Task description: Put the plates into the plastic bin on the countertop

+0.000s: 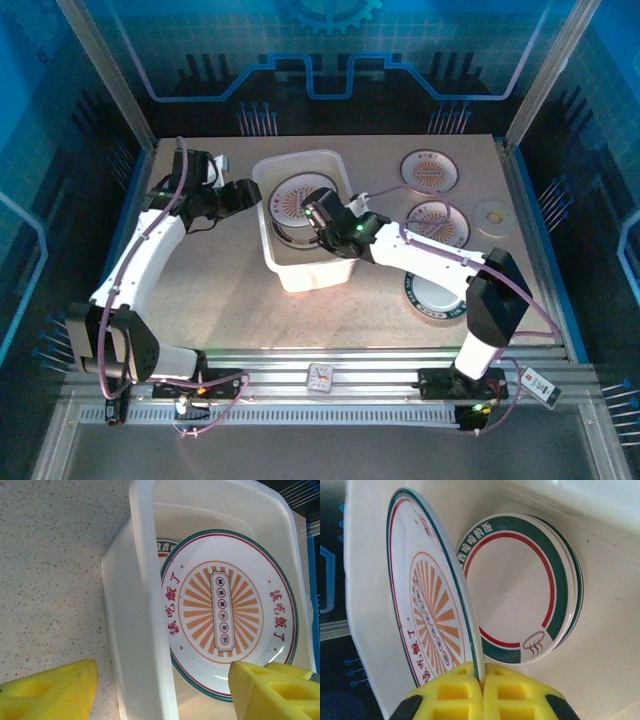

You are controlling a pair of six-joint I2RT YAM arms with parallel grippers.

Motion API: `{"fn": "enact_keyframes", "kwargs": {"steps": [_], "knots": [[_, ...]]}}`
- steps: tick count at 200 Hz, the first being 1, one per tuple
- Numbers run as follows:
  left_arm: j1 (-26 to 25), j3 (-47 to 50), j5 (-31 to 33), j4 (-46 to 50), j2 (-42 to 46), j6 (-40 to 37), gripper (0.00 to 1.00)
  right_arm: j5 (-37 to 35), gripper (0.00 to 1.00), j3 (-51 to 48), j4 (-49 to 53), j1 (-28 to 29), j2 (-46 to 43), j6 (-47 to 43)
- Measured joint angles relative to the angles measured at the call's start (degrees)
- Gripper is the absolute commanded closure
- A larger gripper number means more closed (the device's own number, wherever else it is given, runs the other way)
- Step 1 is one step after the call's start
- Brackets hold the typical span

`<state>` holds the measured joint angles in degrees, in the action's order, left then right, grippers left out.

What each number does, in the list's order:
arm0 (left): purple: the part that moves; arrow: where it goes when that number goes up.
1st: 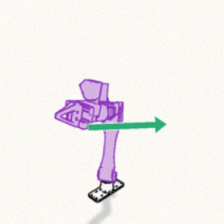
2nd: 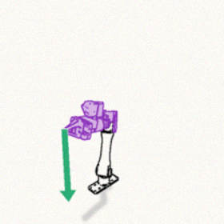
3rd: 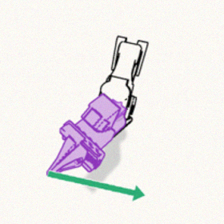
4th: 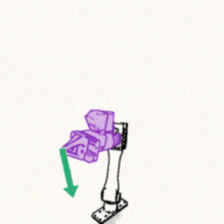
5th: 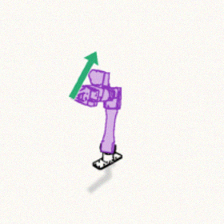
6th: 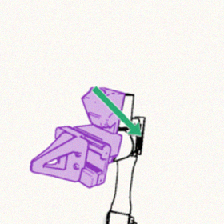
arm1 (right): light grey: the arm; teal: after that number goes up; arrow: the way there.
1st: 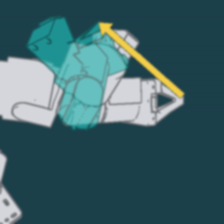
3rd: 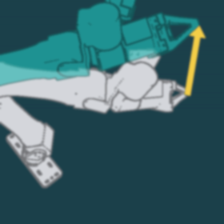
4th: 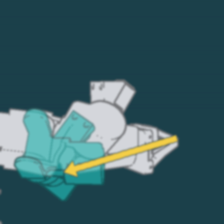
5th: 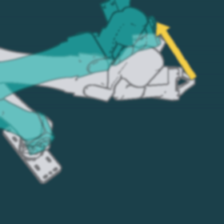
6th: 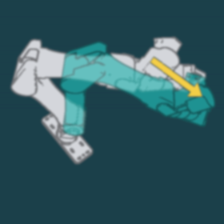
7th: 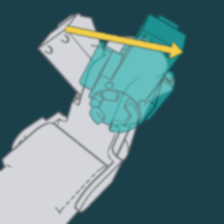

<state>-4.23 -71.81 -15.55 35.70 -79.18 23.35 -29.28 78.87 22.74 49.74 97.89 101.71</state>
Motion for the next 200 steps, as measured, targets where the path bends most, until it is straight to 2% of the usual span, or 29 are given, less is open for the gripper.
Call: {"fn": "enact_keyframes", "kwargs": {"steps": [58, 200], "knots": [[0.35, 0.70, -0.68, 0.22, 0.07, -1.46, 0.29, 0.39, 1.00, 1.70, 2.54, 0.09, 3.91, 3.93], [1.51, 0.72, -0.79, 1.42, 0.07, -3.13, 0.29, 1.27, 1.00, 14.45, 12.00, -2.56, 12.79, 4.76]]}}
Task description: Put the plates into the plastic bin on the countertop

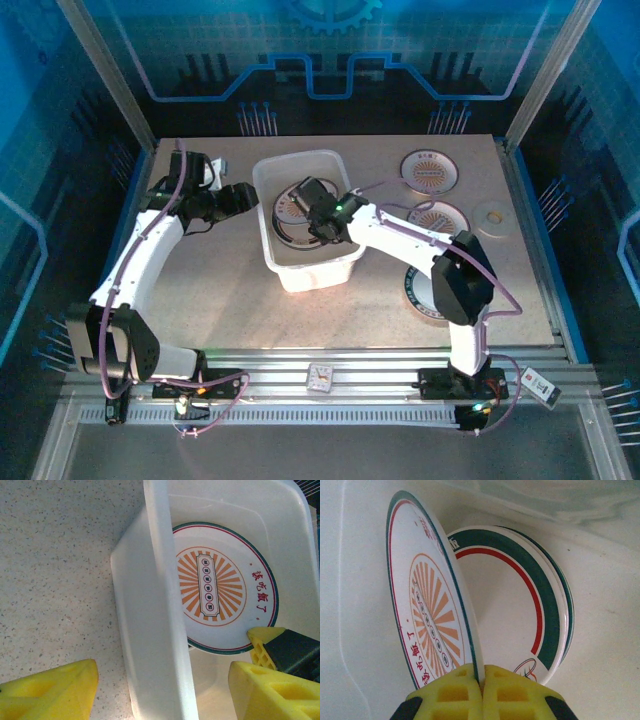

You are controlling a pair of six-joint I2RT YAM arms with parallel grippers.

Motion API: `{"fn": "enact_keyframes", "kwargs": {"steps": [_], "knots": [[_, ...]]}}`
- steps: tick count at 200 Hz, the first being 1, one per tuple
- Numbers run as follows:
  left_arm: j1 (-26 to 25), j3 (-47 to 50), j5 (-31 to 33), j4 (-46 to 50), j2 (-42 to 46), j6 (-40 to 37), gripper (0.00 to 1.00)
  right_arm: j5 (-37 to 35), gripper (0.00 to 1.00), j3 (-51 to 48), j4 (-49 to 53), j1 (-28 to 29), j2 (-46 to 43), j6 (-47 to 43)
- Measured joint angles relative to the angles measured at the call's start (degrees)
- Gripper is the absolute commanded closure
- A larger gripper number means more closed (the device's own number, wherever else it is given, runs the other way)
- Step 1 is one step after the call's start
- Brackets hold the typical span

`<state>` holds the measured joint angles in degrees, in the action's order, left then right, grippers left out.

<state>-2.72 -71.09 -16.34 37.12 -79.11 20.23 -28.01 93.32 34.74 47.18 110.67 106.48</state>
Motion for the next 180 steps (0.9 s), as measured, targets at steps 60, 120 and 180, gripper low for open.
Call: {"fn": "enact_keyframes", "kwargs": {"steps": [60, 120, 180], "knots": [[0.28, 0.00, -0.02, 0.09, -0.02, -0.57, 0.29, 0.59, 1.00, 5.64, 5.64, 0.00, 3.17, 2.23], [0.33, 0.02, -0.04, 0.04, 0.00, -0.70, 0.29, 1.40, 1.00, 6.56, 6.82, 0.00, 3.26, 5.60], [0.33, 0.17, -0.50, -0.04, 0.00, -0.70, 0.29, 2.36, 1.00, 8.72, 8.68, 0.00, 3.74, 8.85]]}}
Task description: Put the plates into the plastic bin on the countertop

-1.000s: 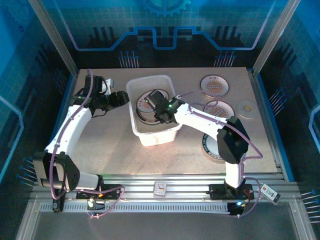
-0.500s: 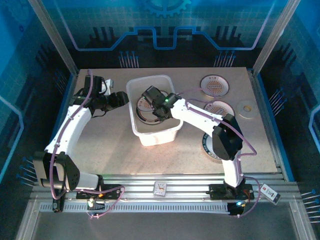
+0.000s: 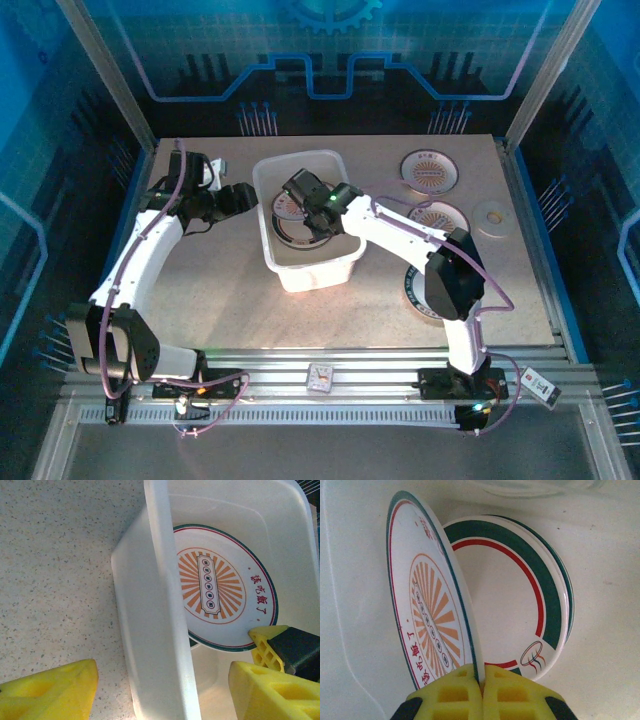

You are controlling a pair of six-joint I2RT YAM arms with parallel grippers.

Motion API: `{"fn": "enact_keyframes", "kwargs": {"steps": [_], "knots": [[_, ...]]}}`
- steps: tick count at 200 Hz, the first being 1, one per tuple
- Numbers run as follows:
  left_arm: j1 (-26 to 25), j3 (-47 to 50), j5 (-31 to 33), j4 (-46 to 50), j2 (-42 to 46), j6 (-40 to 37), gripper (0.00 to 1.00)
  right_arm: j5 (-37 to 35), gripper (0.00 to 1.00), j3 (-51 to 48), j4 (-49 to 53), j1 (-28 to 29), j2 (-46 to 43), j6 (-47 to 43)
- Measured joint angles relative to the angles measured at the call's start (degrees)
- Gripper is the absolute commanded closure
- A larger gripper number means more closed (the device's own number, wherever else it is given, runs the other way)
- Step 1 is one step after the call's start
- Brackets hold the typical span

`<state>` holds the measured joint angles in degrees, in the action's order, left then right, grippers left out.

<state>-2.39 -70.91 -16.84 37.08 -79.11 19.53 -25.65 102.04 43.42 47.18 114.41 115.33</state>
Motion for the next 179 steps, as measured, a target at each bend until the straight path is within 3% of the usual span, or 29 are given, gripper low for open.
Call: {"fn": "enact_keyframes", "kwargs": {"steps": [179], "knots": [[0.04, 2.56, -3.17, -1.44, 0.00, 1.51, 0.29, -1.40, 1.00, -0.20, -1.03, 2.67, 3.15, 3.50]]}}
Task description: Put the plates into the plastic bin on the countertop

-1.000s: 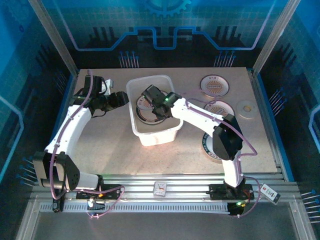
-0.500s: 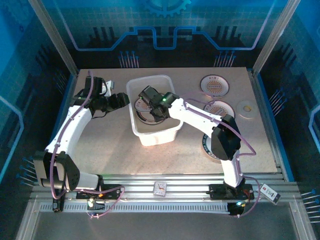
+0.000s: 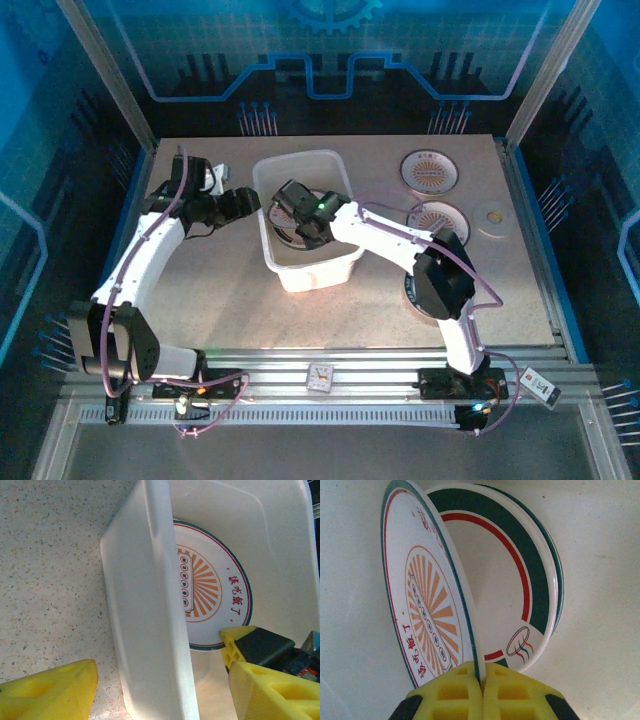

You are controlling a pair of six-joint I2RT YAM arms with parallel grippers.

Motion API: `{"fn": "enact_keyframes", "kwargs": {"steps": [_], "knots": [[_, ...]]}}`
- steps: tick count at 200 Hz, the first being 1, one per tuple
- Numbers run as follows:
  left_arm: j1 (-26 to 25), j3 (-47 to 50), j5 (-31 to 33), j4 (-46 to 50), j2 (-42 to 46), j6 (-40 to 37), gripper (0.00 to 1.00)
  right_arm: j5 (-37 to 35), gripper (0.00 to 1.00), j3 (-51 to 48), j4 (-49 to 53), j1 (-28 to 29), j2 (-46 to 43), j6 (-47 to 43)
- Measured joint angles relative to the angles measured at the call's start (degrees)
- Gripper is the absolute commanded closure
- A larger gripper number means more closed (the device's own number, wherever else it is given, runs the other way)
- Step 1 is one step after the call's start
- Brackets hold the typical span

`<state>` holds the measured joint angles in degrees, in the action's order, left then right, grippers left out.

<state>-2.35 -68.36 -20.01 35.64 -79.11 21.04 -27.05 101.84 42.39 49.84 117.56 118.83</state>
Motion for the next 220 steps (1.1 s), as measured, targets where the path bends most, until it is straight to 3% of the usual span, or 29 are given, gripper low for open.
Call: {"fn": "enact_keyframes", "kwargs": {"steps": [75, 155, 178, 220], "knots": [[0.00, 0.07, -0.46, 0.02, 0.00, 0.00, 0.29, -1.11, 0.96, -0.98, -2.12, 0.04, 1.97, 0.17], [0.00, 0.07, -0.46, 0.07, -0.33, 0.00, 0.30, 0.31, 0.53, -2.47, -3.10, 0.02, 2.40, 0.31], [0.00, 0.07, -0.46, 0.09, -0.44, 0.00, 0.30, 0.17, 0.35, -1.99, -2.32, 0.02, 2.45, 0.74], [0.00, 0.04, -0.46, 0.11, -0.61, 0.02, 0.30, -0.74, 0.25, -3.76, -5.01, 0.00, 2.19, -0.13]]}}
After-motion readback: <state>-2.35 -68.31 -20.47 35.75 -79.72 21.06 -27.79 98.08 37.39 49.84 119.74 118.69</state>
